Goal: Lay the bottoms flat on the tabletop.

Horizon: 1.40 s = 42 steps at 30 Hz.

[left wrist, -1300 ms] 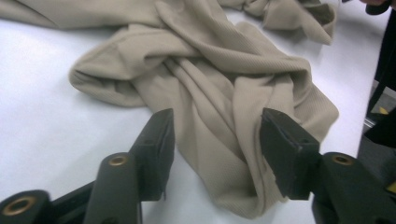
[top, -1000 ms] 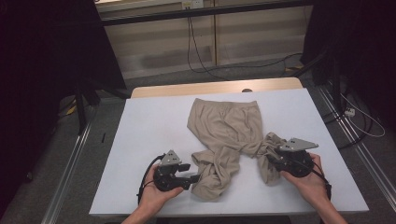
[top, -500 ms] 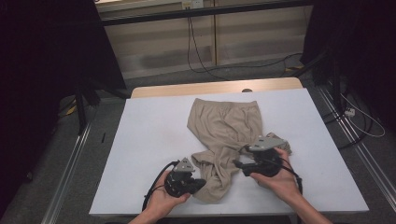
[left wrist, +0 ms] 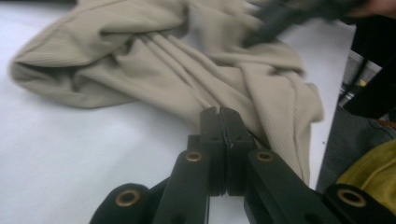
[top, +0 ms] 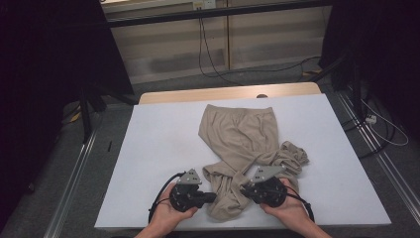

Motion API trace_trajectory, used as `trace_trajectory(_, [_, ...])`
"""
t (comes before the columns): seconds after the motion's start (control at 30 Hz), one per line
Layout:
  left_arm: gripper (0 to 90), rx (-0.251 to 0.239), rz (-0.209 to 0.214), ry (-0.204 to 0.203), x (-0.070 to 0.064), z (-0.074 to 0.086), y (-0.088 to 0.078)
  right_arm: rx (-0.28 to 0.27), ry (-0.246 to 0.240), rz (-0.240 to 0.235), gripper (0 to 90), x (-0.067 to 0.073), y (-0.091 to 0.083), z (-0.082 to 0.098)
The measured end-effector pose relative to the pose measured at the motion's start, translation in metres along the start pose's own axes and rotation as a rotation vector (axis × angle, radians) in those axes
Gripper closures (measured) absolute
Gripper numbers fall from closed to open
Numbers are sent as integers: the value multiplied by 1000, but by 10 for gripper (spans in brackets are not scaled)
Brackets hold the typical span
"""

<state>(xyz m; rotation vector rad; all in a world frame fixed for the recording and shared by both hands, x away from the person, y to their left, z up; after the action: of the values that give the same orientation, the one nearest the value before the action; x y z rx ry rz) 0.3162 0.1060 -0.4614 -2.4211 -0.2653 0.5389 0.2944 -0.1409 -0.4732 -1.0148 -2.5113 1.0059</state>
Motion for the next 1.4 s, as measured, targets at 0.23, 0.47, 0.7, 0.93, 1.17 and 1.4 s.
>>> trace_trajectory(0.23, [900,-9,-22,-21,4,0,-2,25,-5,-146,883,35,-17,14])
trace_trajectory(0.47, [779,-48,-68,-44,8,-2,-4,-65,-24,-59,514,32,-28,4])
trace_trajectory(0.7, [545,-79,-113,-43,15,-7,-1,-173,84,7,426,2,-26,-14])
trace_trajectory(0.93, [458,-22,-120,5,12,-6,13,-29,50,84,732,-12,9,-5])
trace_trajectory(1.17, [576,18,-99,18,1,-4,20,-12,-15,-19,900,25,2,4])
trace_trajectory(1.4, [879,47,-8,25,-8,-1,14,12,-90,-129,900,57,-10,11])
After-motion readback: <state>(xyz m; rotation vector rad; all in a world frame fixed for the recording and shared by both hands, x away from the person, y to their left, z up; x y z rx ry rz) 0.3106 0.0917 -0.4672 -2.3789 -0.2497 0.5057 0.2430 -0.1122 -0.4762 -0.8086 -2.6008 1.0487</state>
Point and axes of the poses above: each handheld gripper's, and its own axes: y roughly forward along the jaws, z roughly out of its underside, x roughly to its left, the point moved 2 cm from there along y, roughly forward along the jaws, and after that the axes turned 8 degrees about z, right-handed, at the moved point
